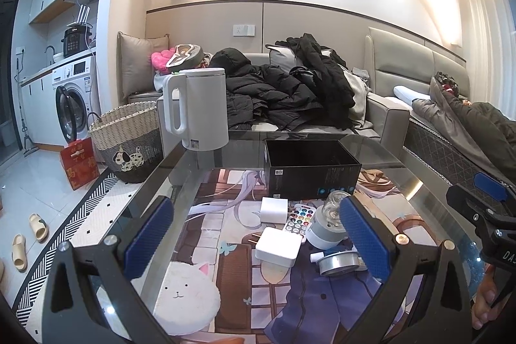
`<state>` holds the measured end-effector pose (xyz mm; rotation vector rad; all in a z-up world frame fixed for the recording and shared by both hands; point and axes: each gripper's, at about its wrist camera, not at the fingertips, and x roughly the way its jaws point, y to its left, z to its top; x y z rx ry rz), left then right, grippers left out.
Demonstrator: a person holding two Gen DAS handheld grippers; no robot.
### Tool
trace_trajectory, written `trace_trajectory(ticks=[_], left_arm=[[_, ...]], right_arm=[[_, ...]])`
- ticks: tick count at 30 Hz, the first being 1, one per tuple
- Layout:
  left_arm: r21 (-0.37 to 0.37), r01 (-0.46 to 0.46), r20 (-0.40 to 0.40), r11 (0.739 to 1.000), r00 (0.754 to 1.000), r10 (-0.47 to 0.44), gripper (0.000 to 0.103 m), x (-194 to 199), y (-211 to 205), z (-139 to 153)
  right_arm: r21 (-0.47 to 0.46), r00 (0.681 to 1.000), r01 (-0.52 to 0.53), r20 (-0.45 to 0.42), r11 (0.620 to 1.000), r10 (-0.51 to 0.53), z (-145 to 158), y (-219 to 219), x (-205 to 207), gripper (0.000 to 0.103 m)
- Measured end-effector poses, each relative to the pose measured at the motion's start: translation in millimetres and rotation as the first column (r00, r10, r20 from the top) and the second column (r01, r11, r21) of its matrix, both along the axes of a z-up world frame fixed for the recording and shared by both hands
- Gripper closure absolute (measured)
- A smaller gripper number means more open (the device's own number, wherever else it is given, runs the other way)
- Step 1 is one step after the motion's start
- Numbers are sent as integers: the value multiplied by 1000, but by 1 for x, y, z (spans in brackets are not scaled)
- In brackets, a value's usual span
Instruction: Organize rigid objects
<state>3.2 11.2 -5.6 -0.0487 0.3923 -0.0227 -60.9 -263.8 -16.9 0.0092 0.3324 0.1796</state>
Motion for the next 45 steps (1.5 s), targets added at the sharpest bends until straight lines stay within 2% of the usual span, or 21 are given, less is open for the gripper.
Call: trace_trajectory(ticks=[23, 28, 32, 40, 45], left_arm=[[8, -4, 6, 1000, 1000, 4, 0, 0, -1, -1], [-7, 0, -30, 1000, 1000, -1, 0, 7, 0, -3], [8, -5, -12, 1000, 1000, 5, 0, 8, 0, -2], [-17, 27, -38, 999, 999, -28, 0, 12, 1, -4], [-68, 45, -72, 997, 996, -50, 0, 18, 7, -8]], right_arm=[[29, 1000, -16, -19, 999, 17, 0, -3, 6, 1], [20, 999, -9, -34, 1000, 10, -1, -4, 12, 1], [54, 999, 0, -52, 999, 3, 2, -10, 18, 1], [47, 999, 3, -52, 999, 0, 4, -9, 21, 0], [54, 998, -5, -64, 999, 8, 3, -11, 22, 1]])
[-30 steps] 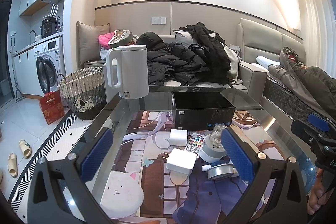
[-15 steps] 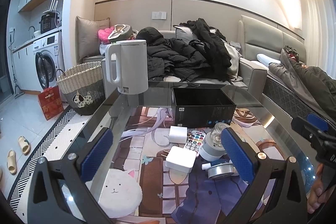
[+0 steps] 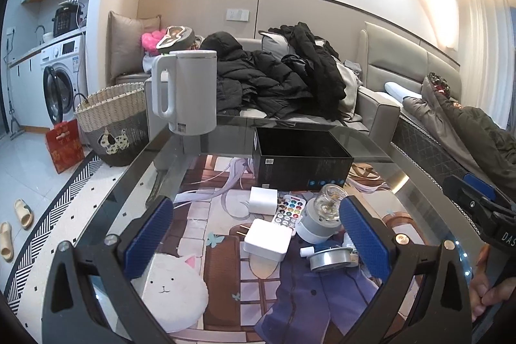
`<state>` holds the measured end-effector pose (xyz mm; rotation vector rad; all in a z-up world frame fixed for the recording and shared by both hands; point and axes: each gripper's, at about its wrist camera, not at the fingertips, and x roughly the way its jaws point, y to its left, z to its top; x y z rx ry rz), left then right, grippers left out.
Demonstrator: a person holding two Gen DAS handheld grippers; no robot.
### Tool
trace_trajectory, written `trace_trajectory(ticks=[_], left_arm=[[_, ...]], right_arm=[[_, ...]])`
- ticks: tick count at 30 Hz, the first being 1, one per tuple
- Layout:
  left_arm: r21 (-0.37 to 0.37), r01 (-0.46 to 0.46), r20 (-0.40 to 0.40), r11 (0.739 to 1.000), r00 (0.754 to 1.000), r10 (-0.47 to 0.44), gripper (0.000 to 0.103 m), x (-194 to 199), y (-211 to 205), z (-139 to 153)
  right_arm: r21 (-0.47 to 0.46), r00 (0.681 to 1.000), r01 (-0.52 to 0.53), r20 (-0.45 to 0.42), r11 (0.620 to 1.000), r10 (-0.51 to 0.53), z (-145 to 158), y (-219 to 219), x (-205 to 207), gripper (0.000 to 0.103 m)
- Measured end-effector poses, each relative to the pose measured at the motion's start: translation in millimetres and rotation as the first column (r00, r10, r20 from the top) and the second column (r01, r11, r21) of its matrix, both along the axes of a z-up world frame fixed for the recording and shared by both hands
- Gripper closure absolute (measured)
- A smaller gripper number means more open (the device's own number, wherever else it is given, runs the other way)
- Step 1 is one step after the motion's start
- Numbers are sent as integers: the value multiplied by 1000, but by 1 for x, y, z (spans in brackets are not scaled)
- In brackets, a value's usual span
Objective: Organize rigid objects
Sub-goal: 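Move left gripper to white charger while right gripper approaches blue-white earplug case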
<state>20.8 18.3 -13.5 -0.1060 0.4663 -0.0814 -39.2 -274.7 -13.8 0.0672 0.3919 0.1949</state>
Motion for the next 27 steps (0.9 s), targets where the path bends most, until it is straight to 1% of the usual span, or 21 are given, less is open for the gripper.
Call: trace_trajectory(ticks=[3, 5, 8, 12, 19, 22, 27], left_arm=[[-7, 18, -16, 1000, 1000, -18, 0, 1, -1, -2], [14, -15, -7, 1000, 1000, 15, 0, -1, -1, -2], [25, -34, 2, 999, 999, 34, 0, -1, 0, 1], [33, -37, 10, 999, 999, 36, 0, -2, 1, 2], [58, -37, 4, 998, 999, 36, 0, 1, 1, 5], [93, -26, -29, 995, 999, 29, 0, 12, 0, 5], [94, -4, -102, 996, 995, 13, 1, 31, 2, 1]], right_arm=[[-3, 1000, 7, -1, 1000, -7, -1, -1, 0, 1], [7, 1000, 1, -9, 1000, -1, -2, -2, 0, 1], [-14, 1000, 2, -3, 1000, -2, -2, -1, 0, 1], [1, 1000, -6, -20, 1000, 6, -2, 1, 0, 1], [3, 1000, -6, -19, 1000, 6, 2, 2, 0, 0], [-22, 1000, -3, -18, 1000, 3, 5, 4, 4, 0], [-35, 997, -12, -79, 999, 9, 7, 5, 25, 1]])
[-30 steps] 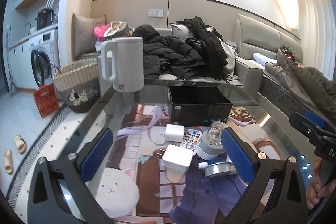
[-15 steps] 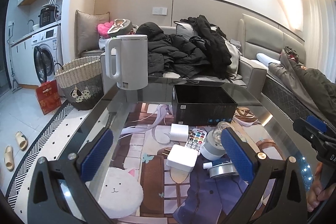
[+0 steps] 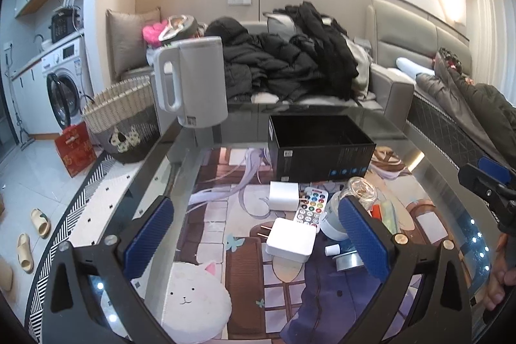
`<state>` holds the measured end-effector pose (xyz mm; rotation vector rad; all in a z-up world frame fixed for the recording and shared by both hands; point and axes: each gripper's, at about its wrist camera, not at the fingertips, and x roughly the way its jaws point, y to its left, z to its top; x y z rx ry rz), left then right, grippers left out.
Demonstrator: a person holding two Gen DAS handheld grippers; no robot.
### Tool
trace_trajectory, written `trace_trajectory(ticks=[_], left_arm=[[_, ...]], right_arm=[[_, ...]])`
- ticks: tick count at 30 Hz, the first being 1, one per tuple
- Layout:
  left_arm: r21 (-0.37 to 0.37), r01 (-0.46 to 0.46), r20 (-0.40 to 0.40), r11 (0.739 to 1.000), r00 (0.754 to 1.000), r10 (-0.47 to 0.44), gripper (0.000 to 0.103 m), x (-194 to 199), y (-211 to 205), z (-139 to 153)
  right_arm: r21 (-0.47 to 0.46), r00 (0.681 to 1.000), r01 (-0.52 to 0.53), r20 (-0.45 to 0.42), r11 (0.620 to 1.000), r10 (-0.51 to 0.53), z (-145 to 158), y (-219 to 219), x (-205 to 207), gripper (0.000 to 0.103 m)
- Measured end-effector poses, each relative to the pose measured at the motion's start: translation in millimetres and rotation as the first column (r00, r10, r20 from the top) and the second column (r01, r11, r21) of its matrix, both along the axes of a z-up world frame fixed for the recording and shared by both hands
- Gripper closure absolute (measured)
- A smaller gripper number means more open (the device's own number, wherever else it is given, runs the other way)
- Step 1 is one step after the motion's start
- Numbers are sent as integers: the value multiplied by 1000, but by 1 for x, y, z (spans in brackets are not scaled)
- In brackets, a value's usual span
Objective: Organize rigid objects
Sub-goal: 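Move left gripper to white charger while right gripper approaches blue-white earplug case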
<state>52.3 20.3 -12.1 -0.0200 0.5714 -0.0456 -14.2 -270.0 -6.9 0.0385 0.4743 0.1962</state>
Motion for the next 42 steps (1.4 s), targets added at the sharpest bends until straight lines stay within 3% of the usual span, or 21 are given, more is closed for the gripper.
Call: trace_trajectory(ticks=[7, 11, 14, 20, 29, 31, 32, 39, 42], left_arm=[[24, 62, -203, 998, 978, -56, 1, 41, -13, -24], [5, 93, -301, 996, 950, -87, 3, 58, -17, -43], [57, 113, -322, 992, 943, -89, 12, 64, -25, -52], [106, 156, -344, 982, 932, -111, 21, 73, -35, -62], [101, 175, -374, 979, 919, -126, 28, 82, -39, -68], [107, 185, -384, 977, 914, -131, 40, 82, -41, -71], [110, 188, -391, 976, 911, -132, 41, 81, -41, -72], [64, 160, -405, 985, 906, -121, 41, 77, -22, -73], [79, 147, -407, 986, 908, -103, 41, 76, -18, -74]], right_arm=[[10, 992, -34, -124, 999, 35, -9, 7, 36, 1], [60, 958, -46, -281, 997, 61, -32, 6, 69, 1], [37, 941, -60, -333, 998, 69, -49, 10, 83, 1], [10, 905, -86, -417, 996, 82, -81, 21, 102, 1], [6, 855, -99, -512, 995, 88, -110, 25, 111, 25], [9, 845, -95, -528, 995, 85, -114, 23, 112, 31], [13, 841, -101, -534, 995, 92, -115, 22, 112, 31], [33, 845, -86, -527, 996, 90, -114, 3, 107, 31], [24, 848, -58, -527, 998, 62, -113, -5, 104, 32]])
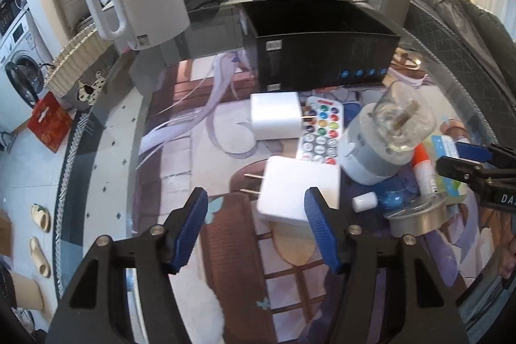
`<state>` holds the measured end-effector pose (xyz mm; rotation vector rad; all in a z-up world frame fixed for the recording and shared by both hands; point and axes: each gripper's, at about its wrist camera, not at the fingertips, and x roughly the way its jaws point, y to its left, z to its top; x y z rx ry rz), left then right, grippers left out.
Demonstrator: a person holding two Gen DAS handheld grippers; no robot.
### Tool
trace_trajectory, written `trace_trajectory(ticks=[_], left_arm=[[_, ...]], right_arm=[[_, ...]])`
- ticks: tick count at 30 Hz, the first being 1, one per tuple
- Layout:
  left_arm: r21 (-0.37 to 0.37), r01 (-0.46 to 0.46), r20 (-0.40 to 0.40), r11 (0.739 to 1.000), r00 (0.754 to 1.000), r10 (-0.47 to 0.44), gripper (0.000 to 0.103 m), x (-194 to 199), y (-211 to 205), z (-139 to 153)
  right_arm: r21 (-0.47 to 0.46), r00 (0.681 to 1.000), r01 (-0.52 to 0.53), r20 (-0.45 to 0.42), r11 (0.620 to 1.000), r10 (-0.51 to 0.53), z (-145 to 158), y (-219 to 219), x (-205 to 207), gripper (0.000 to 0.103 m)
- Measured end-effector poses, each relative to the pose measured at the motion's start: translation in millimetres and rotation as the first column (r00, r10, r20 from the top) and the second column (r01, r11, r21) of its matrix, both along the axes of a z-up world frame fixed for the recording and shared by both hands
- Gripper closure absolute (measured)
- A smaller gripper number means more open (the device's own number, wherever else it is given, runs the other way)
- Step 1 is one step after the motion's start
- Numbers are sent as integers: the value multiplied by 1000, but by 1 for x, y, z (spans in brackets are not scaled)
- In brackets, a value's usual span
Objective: Organize rigid objects
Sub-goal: 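Move left gripper to white charger while right gripper approaches blue-white earplug case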
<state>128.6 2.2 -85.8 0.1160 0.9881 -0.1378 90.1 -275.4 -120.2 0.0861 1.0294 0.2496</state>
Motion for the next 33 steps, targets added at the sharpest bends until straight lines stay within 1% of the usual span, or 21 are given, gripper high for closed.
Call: trace_trajectory(ticks=[2, 3, 5, 7, 10, 12, 14, 16, 17, 20, 21, 22, 25, 27, 33], left_arm=[[-10, -12, -4, 1000, 1000, 12, 41, -3, 4, 1], [-15, -17, -2, 1000, 1000, 17, 40, -5, 6, 1], [-53, -20, -4, 998, 1000, 20, 39, -6, 9, 3], [-81, -3, -16, 997, 1000, 2, 30, -7, 4, 3], [-37, 10, -7, 999, 1000, -10, 29, -5, -11, 2], [-21, 18, -16, 1000, 1000, -18, 28, 0, -20, 0], [-6, 29, -18, 1000, 999, -29, 28, 4, -28, -3], [21, 32, -28, 999, 999, -31, 28, 8, -34, -8], [20, 29, -40, 999, 999, -28, 29, 11, -36, -10], [-18, 18, -72, 1000, 997, -19, 32, 13, -32, -14], [-22, 13, -72, 1000, 997, -14, 41, 12, -28, -14], [-33, 14, -72, 999, 997, -17, 45, 12, -26, -14], [-25, 32, -71, 999, 997, -34, 47, 7, -24, -15], [-25, 54, -64, 998, 996, -55, 47, 0, -24, -16], [-56, 121, -71, 991, 990, -125, 48, -31, -22, -15]], right_arm=[[6, 1000, 6, -19, 1000, -6, -4, -3, 0, 32], [2, 1000, 6, -11, 1000, -6, -2, -4, -2, 32], [-26, 1000, 3, 9, 1000, -3, 1, -3, -5, 32], [-30, 1000, 6, 8, 1000, -6, 0, -5, -7, 32], [-38, 1000, 10, 10, 999, -10, 0, -5, -6, 32], [-48, 1000, 6, 23, 999, -4, -1, -2, -8, 32], [-41, 1000, -1, 1, 999, 1, -3, 1, -6, 31], [-64, 1000, -15, 3, 998, 15, -4, 8, -7, 32], [-75, 1000, -26, 8, 997, 27, -5, 11, -8, 32], [-100, 999, -36, 19, 994, 38, -6, 15, -9, 32], [-108, 999, -44, 20, 993, 46, -6, 16, -9, 32], [-110, 998, -50, 23, 993, 53, -6, 16, -10, 33], [-122, 997, -69, 31, 990, 73, -6, 15, -13, 39], [-121, 996, -82, 27, 989, 86, -6, 15, -15, 41], [-117, 990, -134, 16, 984, 137, -6, 23, -27, 43]])
